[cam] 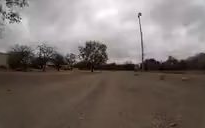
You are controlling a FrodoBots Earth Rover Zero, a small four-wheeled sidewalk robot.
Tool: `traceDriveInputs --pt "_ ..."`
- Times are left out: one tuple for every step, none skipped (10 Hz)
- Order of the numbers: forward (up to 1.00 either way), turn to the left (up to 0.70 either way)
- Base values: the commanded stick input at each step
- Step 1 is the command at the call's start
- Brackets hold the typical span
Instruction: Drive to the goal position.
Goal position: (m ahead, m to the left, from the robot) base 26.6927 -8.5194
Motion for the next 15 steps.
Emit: traceDriveInputs --pt "0.70 -0.01" --pt "0.70 -0.01" --pt "0.70 -0.01" --pt "0.70 -0.01" --pt "0.70 -0.01" --pt "0.70 -0.01" --pt "0.70 -0.01" --pt "0.70 -0.01" --pt "0.70 -0.01" --pt "0.70 -0.01" --pt "0.70 -0.01" --pt "0.70 -0.01" --pt "0.70 -0.01" --pt "0.70 -0.24" --pt "0.70 -0.35"
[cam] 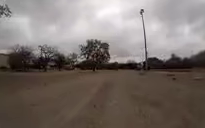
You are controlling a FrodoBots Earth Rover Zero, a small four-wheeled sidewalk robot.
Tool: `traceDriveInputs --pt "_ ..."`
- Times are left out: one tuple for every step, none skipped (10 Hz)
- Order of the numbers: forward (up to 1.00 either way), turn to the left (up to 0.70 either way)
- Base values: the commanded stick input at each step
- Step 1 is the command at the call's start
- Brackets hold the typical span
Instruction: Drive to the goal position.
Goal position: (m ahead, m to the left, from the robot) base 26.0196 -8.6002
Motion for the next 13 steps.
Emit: traceDriveInputs --pt "0.70 -0.25" --pt "0.70 -0.07" --pt "0.70 -0.01" --pt "0.70 -0.01" --pt "0.70 -0.09" --pt "0.70 -0.36" --pt "0.70 -0.35" --pt "0.70 -0.01" --pt "0.70 -0.01" --pt "0.70 -0.01" --pt "0.70 -0.01" --pt "0.70 -0.16" --pt "0.70 -0.09"
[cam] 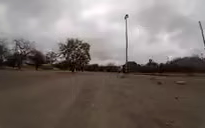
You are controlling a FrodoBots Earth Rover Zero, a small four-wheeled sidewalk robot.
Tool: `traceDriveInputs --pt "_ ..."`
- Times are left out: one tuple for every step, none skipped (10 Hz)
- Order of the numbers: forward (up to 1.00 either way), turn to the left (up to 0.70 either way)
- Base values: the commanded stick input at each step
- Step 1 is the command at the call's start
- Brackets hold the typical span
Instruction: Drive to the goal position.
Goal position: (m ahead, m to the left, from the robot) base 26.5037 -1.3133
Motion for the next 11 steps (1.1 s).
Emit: traceDriveInputs --pt "0.70 -0.01" --pt "0.70 -0.01" --pt "0.70 -0.01" --pt "0.70 -0.01" --pt "0.70 -0.01" --pt "0.70 -0.01" --pt "0.70 -0.01" --pt "0.70 -0.01" --pt "0.70 -0.01" --pt "0.70 -0.01" --pt "0.70 -0.01"
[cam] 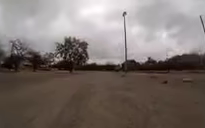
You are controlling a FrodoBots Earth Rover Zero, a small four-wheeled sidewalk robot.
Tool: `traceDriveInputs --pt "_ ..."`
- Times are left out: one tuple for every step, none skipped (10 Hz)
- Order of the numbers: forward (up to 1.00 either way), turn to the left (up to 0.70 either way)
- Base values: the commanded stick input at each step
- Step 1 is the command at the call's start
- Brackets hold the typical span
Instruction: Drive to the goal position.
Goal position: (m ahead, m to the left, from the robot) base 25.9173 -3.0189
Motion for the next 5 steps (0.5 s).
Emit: traceDriveInputs --pt "0.70 -0.01" --pt "0.70 -0.01" --pt "0.70 -0.01" --pt "0.70 -0.01" --pt "0.70 -0.01"
